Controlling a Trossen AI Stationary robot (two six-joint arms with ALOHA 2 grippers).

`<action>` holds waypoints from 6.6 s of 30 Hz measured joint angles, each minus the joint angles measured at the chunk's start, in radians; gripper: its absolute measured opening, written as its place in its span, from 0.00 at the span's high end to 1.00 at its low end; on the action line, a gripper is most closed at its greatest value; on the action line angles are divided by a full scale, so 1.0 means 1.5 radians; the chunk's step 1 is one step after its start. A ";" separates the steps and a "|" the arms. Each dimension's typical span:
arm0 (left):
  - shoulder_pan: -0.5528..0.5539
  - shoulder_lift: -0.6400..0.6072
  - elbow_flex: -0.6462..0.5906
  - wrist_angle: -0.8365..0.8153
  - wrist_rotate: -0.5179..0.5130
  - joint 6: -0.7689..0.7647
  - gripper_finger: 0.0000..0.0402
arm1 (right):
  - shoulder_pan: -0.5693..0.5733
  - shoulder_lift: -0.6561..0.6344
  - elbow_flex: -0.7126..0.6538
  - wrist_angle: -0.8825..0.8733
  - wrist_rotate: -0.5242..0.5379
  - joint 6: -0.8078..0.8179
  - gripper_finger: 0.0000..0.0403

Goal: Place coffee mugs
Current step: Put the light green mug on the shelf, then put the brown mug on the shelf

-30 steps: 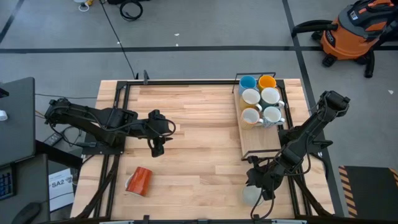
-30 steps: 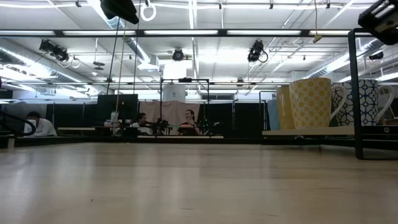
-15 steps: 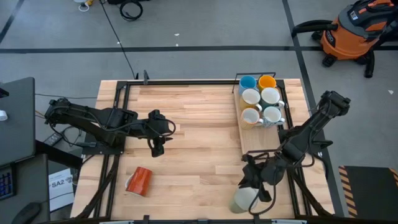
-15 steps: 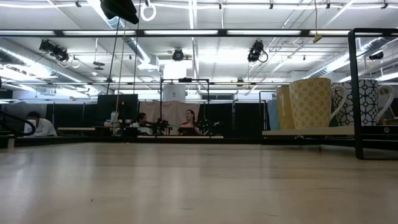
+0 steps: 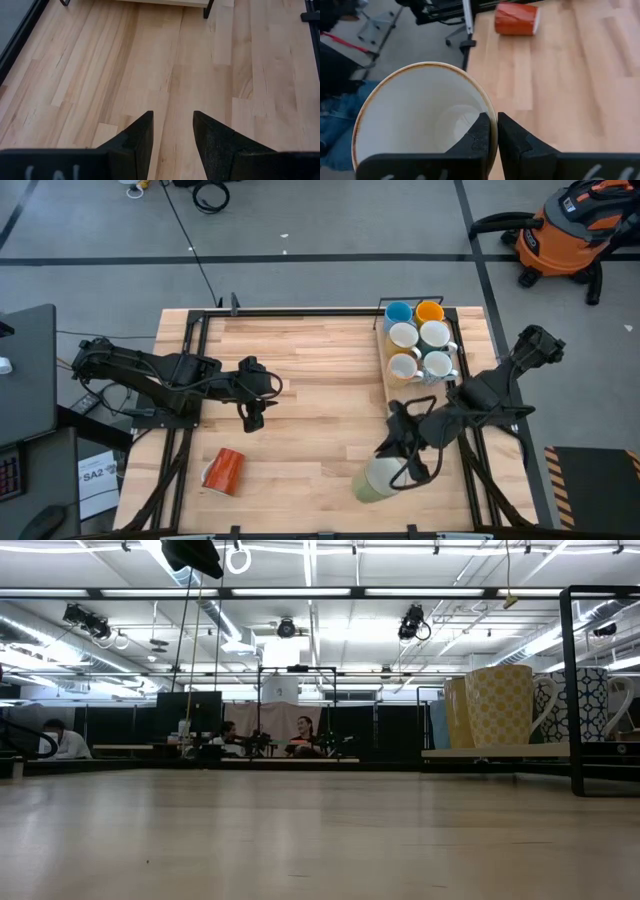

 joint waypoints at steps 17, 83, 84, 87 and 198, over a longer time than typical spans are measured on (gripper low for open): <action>0.000 0.000 0.000 0.000 0.000 0.000 0.64 | -0.044 -0.008 0.188 -0.336 0.037 -0.014 0.94; 0.000 0.000 0.000 0.000 0.000 -0.001 0.64 | -0.044 -0.366 -0.318 -0.584 0.095 0.450 0.94; 0.000 0.000 0.000 0.000 0.000 -0.001 0.64 | -0.044 -0.366 -0.320 -0.584 0.095 0.460 0.94; 0.000 0.000 0.000 0.000 0.000 -0.001 0.64 | -0.044 -0.367 -0.321 -0.585 0.095 0.484 0.94; -0.553 0.309 0.000 0.050 0.101 -1.305 0.64 | -0.044 -0.372 -0.215 -0.412 0.074 0.421 0.65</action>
